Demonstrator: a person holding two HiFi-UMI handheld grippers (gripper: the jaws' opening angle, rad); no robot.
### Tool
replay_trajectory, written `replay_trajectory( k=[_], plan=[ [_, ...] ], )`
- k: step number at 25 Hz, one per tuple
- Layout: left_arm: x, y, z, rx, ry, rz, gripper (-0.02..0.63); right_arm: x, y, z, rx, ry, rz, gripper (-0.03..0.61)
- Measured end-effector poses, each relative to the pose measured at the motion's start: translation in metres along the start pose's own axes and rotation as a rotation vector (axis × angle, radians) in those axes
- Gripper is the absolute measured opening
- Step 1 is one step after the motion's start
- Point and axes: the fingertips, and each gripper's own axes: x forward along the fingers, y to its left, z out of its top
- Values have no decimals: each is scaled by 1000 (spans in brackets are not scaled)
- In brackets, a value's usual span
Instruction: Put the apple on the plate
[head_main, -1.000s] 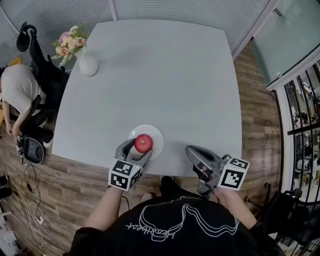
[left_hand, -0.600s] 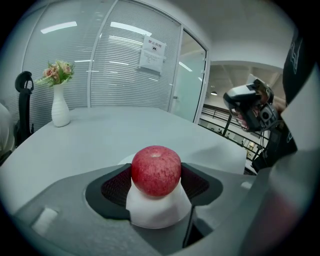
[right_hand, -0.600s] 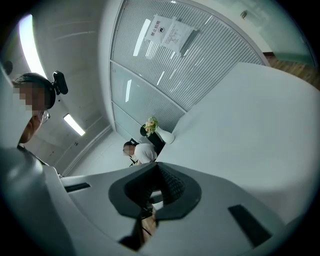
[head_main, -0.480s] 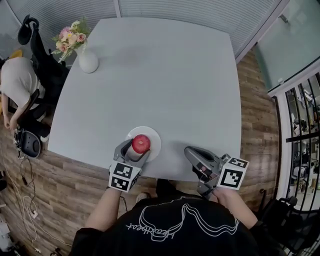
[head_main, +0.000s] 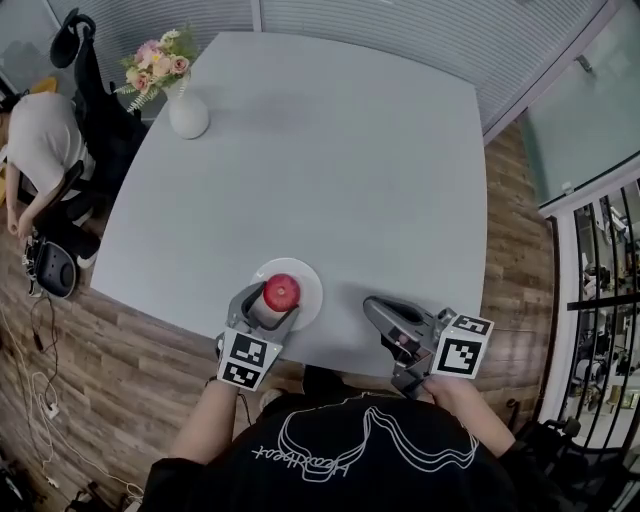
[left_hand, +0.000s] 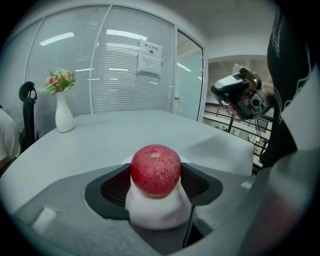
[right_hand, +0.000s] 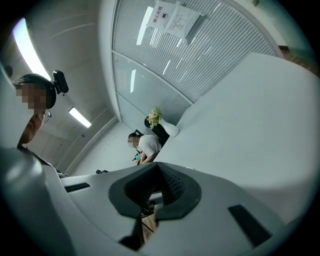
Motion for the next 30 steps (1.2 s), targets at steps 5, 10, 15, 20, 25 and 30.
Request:
replay_trajectory(
  k=[5, 10, 15, 20, 25, 30],
  plan=[
    [-1, 1, 1, -32, -14, -14, 302, 10, 1, 4, -8, 25, 32, 8],
    [-4, 0, 3, -42, -28, -42, 313, 22, 6, 2, 27, 25, 88, 8],
    [-14, 2, 8, -55, -66, -41, 327, 31, 13, -10, 9, 64, 93, 8],
    [-46, 3, 24, -126, -148, -51, 328, 32, 30, -11, -55, 55, 89, 6],
    [-90, -3, 47, -253, -206, -128, 325, 28, 56, -10, -89, 20, 104, 8],
    [-144, -16, 81, -300, -294, -167, 234, 20, 98, -21, -237, 32, 136, 8]
  ],
)
